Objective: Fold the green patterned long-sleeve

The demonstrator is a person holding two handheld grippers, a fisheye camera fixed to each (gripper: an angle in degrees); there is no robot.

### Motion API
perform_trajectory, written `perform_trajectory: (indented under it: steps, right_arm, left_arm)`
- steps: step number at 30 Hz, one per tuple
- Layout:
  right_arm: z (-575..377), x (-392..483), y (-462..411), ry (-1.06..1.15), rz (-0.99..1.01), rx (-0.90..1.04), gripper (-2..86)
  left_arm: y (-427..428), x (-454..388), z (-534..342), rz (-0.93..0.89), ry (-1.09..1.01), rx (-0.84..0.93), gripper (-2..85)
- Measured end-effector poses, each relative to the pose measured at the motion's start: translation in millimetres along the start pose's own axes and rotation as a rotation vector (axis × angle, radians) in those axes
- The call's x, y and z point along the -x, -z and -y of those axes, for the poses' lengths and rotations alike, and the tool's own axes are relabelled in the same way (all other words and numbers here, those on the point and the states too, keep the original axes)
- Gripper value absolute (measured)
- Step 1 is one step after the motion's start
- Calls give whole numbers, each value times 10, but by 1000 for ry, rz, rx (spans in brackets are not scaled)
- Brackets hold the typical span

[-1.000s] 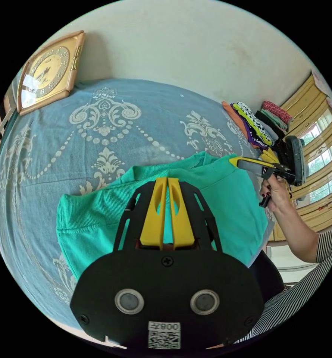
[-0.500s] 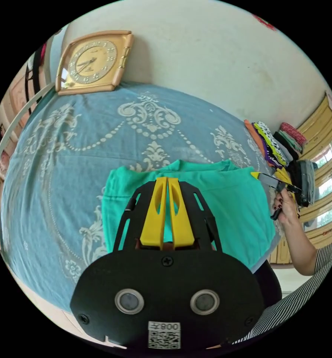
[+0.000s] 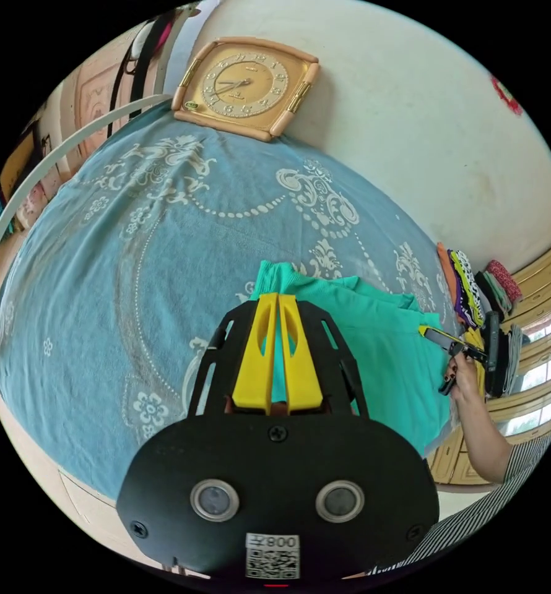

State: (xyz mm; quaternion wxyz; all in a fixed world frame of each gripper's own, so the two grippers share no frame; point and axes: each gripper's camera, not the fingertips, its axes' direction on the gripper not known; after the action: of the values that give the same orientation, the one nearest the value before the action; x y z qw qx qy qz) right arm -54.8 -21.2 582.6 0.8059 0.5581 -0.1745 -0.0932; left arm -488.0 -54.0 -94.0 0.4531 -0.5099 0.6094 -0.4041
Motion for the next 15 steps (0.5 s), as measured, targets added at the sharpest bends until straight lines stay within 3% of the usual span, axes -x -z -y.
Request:
perform_trajectory:
  steps: [4,9,15]
  right_arm:
    - [-184,47,408,24,-2,-55,1]
    - [-363,-129,497,-32,-104,-11,1]
    - [-474,-292,664,-90,-44,9,1]
  left_arm:
    - [395,133,-90,-22,-27,-6,1]
    - [343,492,125,88,-21,151,1]
    - [1031,617,88,19,44,77,1]
